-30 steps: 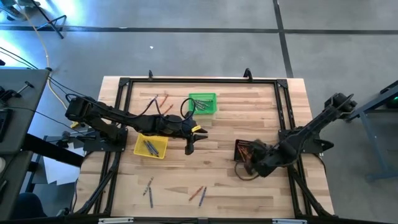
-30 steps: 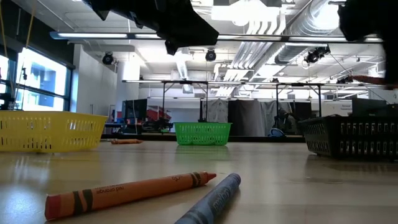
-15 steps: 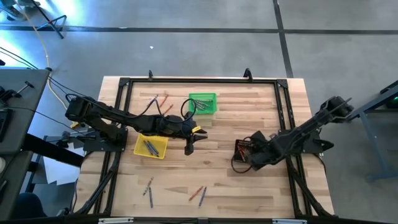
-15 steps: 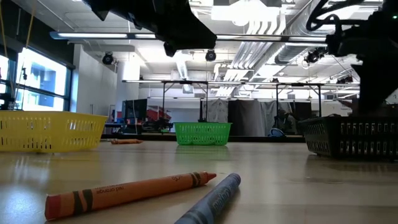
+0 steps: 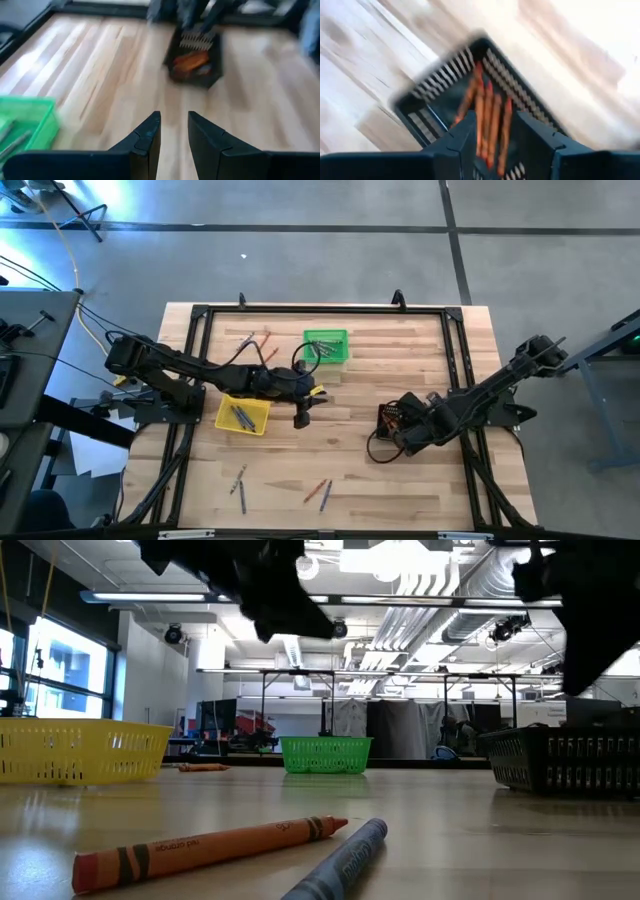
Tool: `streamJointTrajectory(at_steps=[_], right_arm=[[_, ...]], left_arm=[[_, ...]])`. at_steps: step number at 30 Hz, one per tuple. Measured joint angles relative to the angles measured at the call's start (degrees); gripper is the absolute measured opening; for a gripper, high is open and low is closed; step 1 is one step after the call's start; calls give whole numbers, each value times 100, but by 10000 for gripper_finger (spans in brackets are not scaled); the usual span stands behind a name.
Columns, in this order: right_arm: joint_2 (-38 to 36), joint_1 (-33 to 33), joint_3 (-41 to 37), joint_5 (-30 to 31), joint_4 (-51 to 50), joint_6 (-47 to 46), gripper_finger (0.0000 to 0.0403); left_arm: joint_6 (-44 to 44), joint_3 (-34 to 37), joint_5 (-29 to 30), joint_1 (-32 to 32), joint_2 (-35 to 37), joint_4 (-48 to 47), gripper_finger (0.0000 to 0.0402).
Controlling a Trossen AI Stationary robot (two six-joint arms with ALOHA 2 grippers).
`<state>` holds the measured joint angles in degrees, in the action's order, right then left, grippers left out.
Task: Sort crayons
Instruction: Put the gray crayon into the green basket
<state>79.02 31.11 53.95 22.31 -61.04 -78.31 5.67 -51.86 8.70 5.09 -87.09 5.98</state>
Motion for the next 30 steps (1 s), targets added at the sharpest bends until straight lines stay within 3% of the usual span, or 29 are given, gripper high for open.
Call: streamJointTrajectory(at_steps=[7, 11, 17, 21, 30], right_arm=[[-2, 0, 549, 1996, 607, 1544, 127], [-2, -131, 599, 2689, 853, 2298, 128], [-2, -486, 599, 2592, 807, 2331, 128], [-2, -642, 600, 2314, 796, 2334, 128], [-2, -715, 600, 2312, 819, 2333, 128]], left_arm=[[75, 0, 1102, -541, 0, -1557, 85], [506, 0, 1142, -1265, 0, -2346, 85], [893, 0, 1072, -2474, 0, -3571, 85], [857, 0, 587, -3151, -34, -4098, 85], [302, 0, 221, -3747, -325, -4219, 85]])
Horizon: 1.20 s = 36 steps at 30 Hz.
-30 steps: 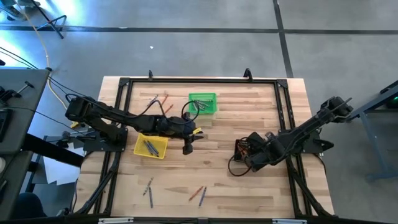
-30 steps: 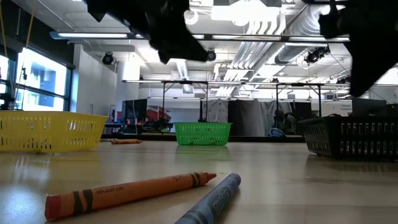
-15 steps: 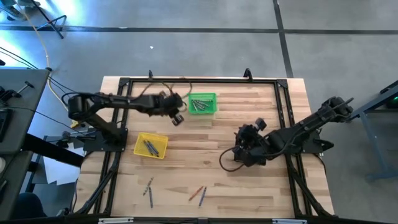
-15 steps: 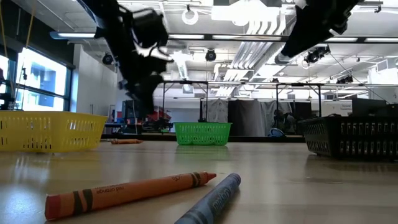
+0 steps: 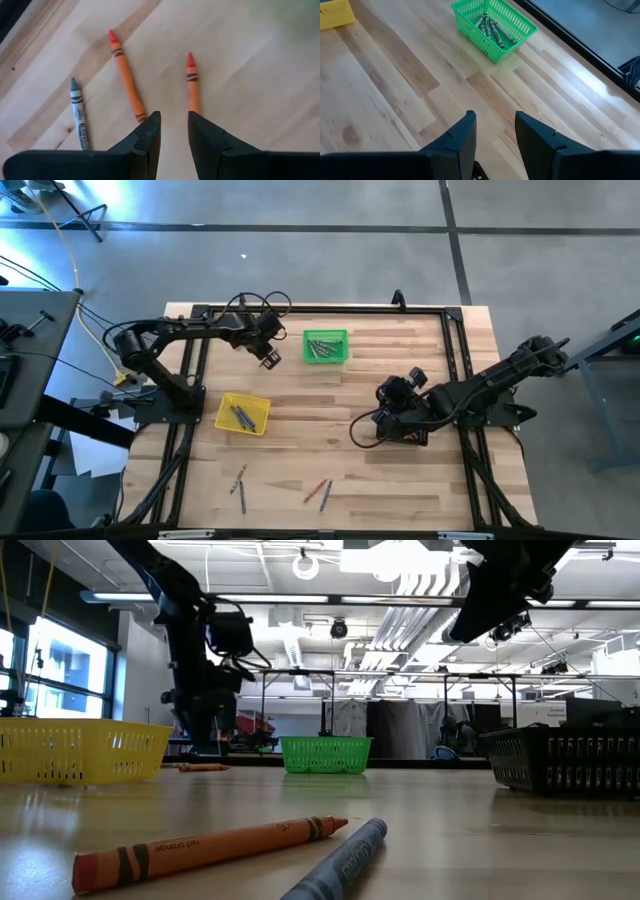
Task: Sort crayons
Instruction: Put the gray crayon into the green basket
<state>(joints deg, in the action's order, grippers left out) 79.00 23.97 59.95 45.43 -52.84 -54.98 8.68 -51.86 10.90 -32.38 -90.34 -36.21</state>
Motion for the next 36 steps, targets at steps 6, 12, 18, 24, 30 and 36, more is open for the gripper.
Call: streamJointTrajectory(at_steps=[6, 12, 18, 24, 30, 36], right_arm=[[0, 0, 0, 73, 0, 2, 128], [-2, 0, 0, 131, 2, 86, 128], [-2, 0, 0, 131, 18, 107, 128], [-2, 0, 0, 131, 18, 112, 128], [-2, 0, 0, 132, 18, 137, 128], [-2, 0, 0, 133, 16, 151, 128]], left_arm=[[-89, 0, 369, -203, -332, 96, 85], [-90, 0, 820, -524, -639, 297, 85], [-89, 0, 826, -860, -726, 350, 85], [-88, 0, 858, -1070, -724, 352, 85], [4, -14, 363, -1257, -767, 258, 85], [19, -31, 51, -1450, -1036, 173, 85]])
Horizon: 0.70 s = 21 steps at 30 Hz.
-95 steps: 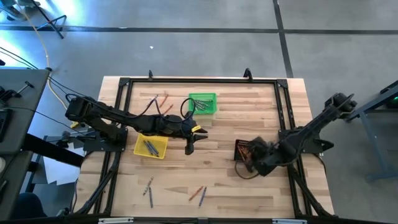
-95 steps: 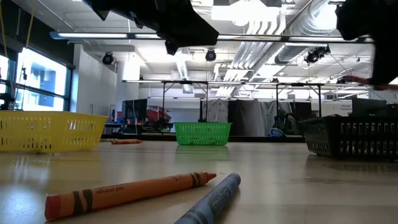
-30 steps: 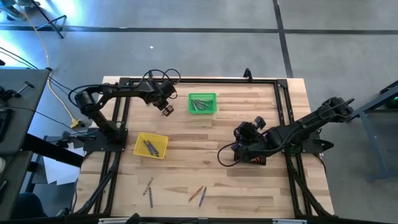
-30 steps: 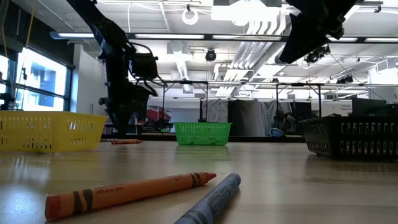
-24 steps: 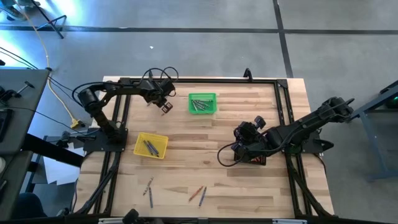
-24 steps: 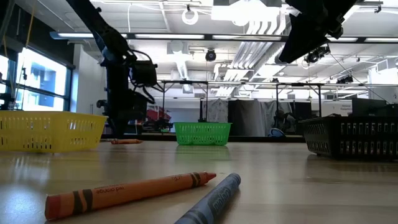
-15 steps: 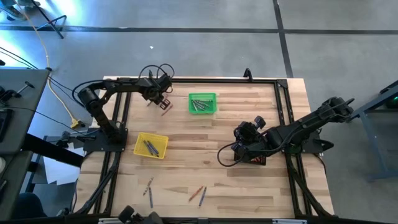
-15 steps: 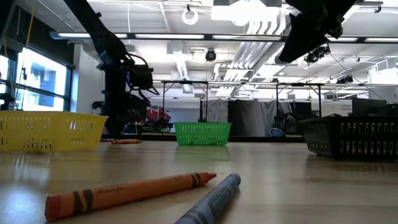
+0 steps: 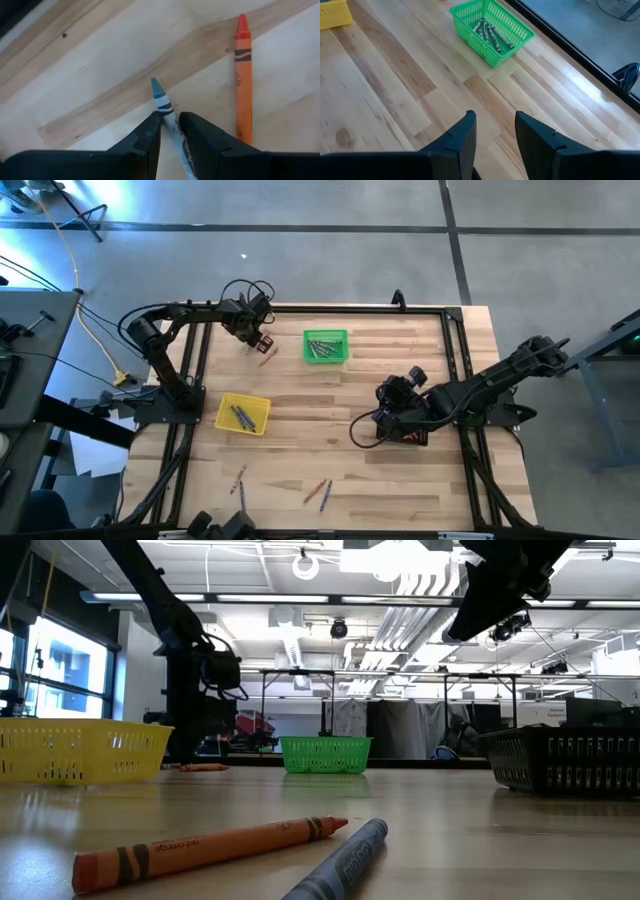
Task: Sort crayons
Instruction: Put the gray crayon into the green basket
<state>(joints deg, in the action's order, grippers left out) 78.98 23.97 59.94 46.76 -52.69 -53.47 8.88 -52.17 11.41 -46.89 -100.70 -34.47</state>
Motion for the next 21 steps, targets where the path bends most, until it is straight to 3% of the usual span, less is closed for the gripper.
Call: streamJointTrajectory(at_steps=[6, 12, 21], right_arm=[[2, 2, 0, -8, 3, 0, 128], [2, 4, 0, -20, 0, 0, 128], [2, 4, 0, -200, -134, 0, 128]], left_arm=[[-8, -21, -213, -93, -104, -43, 76], [5, 21, -249, -73, 62, -106, 10], [-12, 80, -287, -69, 479, -366, 2]])
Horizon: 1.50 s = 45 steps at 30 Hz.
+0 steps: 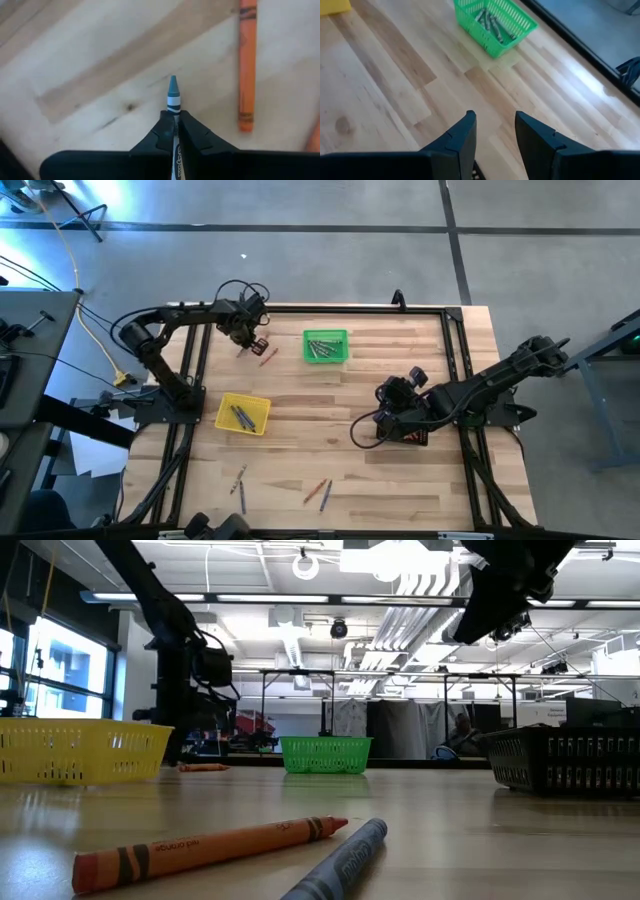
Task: Sort crayons
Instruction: Put the gray crayon into the green basket
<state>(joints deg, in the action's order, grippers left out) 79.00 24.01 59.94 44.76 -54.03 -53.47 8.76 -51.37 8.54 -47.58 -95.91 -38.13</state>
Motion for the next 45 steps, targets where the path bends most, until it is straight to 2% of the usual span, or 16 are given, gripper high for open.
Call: streamJointTrajectory(at_steps=[7, 11, 17, 21, 26, 37, 45], right_arm=[[0, 2, 0, -84, -8, -24, 128], [0, 2, 0, 16, -8, -20, 128], [0, 0, 0, 347, -8, -2, 128], [0, 0, 0, 590, 6, 0, 128], [2, -2, 0, 812, 62, 0, 128], [2, -2, 0, 1120, 123, -44, 128], [2, -2, 0, 1123, 206, -44, 128]], left_arm=[[-3, -20, -48, 200, 623, 119, 1], [1, -21, -575, 549, 968, 394, 1], [15, -33, -1294, 1468, 1234, 1593, 0], [59, -33, -1319, 2002, 1245, 2674, 0], [-31, -44, -1322, 2318, 1062, 3851, 0], [104, -44, -1292, 2215, -79, 5448, 0], [73, -44, -1223, 2210, -337, 6016, 10]])
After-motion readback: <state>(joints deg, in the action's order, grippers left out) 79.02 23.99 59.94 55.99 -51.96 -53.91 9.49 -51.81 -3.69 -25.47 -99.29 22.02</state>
